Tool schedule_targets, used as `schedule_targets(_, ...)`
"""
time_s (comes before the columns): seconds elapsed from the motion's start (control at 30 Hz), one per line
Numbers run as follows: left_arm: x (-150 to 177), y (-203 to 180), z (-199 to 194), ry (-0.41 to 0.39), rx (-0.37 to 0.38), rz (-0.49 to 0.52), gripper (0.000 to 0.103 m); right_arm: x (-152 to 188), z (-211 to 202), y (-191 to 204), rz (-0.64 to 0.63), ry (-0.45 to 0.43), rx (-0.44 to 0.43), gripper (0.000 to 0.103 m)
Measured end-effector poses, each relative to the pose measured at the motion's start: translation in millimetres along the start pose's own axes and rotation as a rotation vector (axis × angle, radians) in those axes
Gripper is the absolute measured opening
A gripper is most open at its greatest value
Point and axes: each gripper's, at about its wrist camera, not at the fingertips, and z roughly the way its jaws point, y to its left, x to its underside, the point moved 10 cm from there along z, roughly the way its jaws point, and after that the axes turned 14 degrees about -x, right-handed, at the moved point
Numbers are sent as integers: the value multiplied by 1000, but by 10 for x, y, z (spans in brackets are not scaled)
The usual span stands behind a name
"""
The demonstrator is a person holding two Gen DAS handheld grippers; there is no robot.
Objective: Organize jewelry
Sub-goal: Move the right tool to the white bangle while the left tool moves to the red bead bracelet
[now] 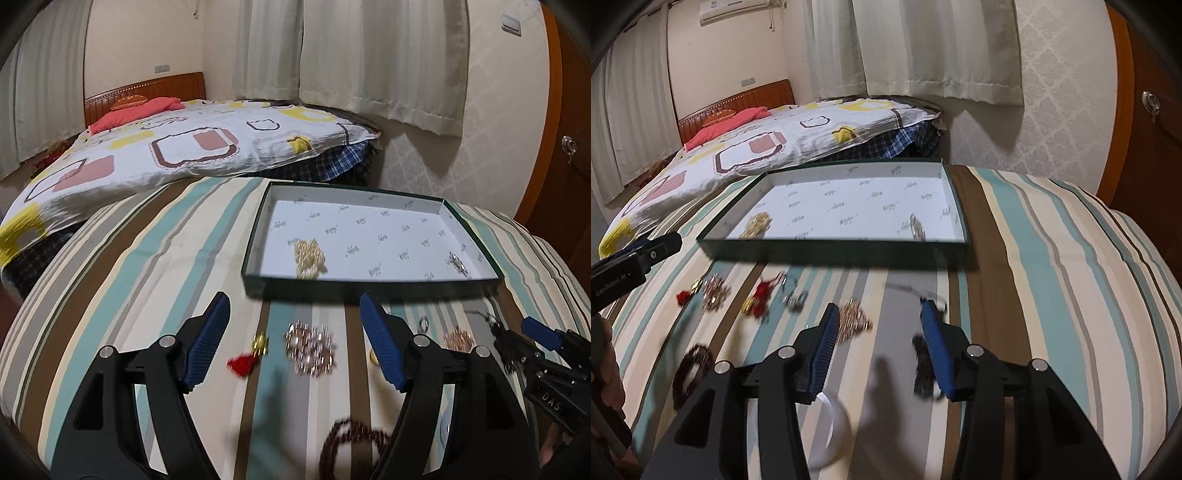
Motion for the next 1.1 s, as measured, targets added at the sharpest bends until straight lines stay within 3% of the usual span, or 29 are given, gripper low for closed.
schedule_targets(0.27,371,166,-158,22,-15,-6,72,315,-93,153,-15,13,-2,51)
schedule_targets(0.5,611,248,-232,43,-34,12,75,479,-108,350,-35,11,-23,69)
schedule_targets(0.7,673,354,-272,39,-53,7,78,553,-36,532,-76,29,-40,76)
schedule_targets(1.03,779,328,-238,66,-40,13,79,736,131,541,-68,110,-37,78)
schedule_targets(1.1,795,304,-236,69,-33,17,79,741,115,533,-66,105,-34,69)
